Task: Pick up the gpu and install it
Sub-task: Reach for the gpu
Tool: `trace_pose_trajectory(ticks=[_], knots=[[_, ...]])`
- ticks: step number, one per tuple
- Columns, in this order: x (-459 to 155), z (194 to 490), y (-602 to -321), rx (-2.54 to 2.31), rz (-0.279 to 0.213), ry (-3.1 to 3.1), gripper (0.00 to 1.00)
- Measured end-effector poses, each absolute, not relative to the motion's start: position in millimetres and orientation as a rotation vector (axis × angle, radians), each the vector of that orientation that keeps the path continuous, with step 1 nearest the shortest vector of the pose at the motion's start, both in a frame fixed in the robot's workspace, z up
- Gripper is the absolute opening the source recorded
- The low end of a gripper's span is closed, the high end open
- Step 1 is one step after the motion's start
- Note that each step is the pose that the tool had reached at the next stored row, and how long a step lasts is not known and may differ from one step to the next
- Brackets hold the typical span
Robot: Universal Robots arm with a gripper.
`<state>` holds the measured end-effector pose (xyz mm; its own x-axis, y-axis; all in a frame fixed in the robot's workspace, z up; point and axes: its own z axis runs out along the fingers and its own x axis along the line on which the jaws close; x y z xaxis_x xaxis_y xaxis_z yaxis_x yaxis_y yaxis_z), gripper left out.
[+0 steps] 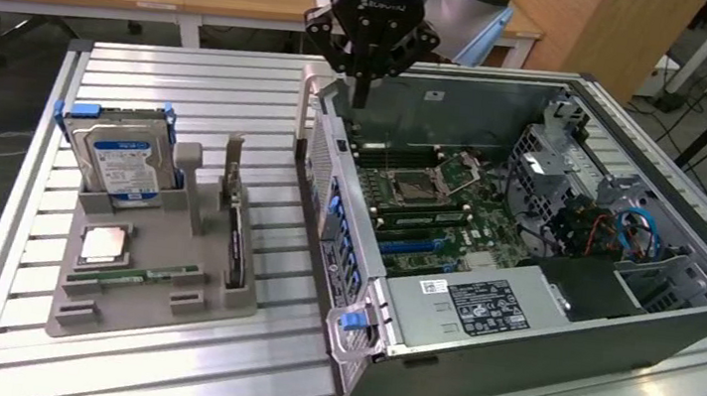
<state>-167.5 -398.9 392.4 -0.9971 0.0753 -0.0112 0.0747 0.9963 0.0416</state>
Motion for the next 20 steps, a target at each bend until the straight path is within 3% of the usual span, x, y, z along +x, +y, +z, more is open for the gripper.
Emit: trace_pose_trajectory(ticks=[20], knots=[[-172.7, 392.3, -398.9, 0.118, 0.062, 3.129, 0.11]])
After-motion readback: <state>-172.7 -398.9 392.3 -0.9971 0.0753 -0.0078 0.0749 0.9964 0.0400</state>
